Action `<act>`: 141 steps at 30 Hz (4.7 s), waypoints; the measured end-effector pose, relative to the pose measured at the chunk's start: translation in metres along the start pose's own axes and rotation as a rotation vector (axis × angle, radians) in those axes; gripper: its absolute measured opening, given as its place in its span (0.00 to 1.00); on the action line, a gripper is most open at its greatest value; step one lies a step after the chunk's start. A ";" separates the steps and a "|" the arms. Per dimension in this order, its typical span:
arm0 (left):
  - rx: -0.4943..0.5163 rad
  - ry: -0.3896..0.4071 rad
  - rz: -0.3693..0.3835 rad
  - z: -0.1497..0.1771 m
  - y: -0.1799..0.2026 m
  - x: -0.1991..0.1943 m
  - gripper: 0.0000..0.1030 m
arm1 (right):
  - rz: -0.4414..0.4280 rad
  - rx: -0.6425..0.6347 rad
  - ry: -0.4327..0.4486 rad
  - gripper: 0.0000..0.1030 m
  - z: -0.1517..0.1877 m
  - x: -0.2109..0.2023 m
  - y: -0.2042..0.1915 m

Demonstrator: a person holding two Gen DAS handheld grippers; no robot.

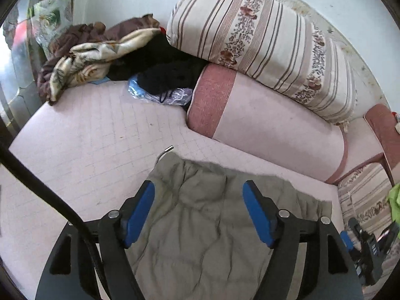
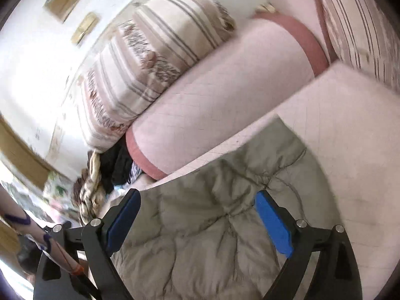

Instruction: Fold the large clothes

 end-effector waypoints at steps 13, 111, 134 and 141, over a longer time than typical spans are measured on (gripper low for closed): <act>0.036 -0.091 -0.083 0.151 -0.045 -0.002 0.73 | 0.084 -0.471 -0.171 0.55 0.111 0.067 -0.128; -0.081 -0.029 -0.362 0.184 -0.142 -0.042 0.73 | 0.399 -0.331 -0.161 0.80 0.114 0.025 0.054; -0.143 0.033 -0.420 0.234 -0.166 -0.103 0.73 | 0.374 -0.337 -0.115 0.82 0.140 -0.085 0.078; -0.068 -0.024 -0.413 0.235 -0.152 -0.078 0.73 | 0.426 -0.243 -0.125 0.83 0.133 -0.111 0.136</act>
Point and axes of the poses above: each gripper's, at about its wrist camera, not at the fingertips, and x roughly the way its jaws point, y to its right, z to its underside, the point moved 10 cm from there along x, roughly the way its jaws point, and after that the axes turned 3 degrees about -y, right-handed, at the moved point
